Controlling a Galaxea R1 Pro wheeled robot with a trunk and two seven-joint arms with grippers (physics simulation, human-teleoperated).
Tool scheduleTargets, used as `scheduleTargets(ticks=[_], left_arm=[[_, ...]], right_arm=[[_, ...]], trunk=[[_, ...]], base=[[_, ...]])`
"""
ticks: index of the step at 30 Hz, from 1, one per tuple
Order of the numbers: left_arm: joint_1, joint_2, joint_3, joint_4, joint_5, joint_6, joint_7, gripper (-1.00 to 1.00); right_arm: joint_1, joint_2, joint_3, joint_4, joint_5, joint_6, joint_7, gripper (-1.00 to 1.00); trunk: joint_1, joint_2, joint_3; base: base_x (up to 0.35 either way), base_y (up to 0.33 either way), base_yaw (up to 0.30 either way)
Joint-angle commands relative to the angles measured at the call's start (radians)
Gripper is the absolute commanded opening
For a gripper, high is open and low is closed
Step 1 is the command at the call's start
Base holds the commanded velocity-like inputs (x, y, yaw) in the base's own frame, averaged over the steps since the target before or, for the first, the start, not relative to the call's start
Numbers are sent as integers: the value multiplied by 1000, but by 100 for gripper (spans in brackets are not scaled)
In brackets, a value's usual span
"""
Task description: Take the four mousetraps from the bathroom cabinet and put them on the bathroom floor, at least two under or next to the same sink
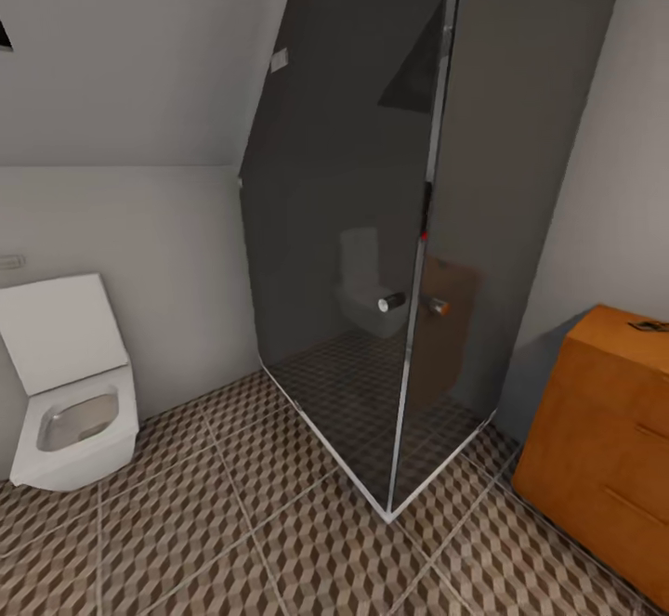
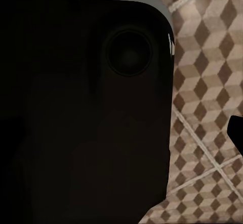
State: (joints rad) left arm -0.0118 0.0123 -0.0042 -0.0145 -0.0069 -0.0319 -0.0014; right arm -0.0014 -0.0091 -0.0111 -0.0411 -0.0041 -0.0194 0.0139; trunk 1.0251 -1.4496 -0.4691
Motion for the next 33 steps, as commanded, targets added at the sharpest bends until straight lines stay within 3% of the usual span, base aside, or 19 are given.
scheduleTargets(ticks=[1,20,33], left_arm=[[0,0,0,1,-1,-3,0,100],[0,0,-2,1,-3,-36,0,100],[0,1,-16,1,-5,-50,0,100]], right_arm=[[0,0,-1,0,0,-2,1,100],[0,-1,-1,-1,-1,-2,6,100],[0,-2,-2,-2,-2,-2,59,100]], trunk=[[0,0,-1],[0,0,-1],[0,0,-1]], base=[[0,0,-299],[0,0,-299],[0,0,-299]])
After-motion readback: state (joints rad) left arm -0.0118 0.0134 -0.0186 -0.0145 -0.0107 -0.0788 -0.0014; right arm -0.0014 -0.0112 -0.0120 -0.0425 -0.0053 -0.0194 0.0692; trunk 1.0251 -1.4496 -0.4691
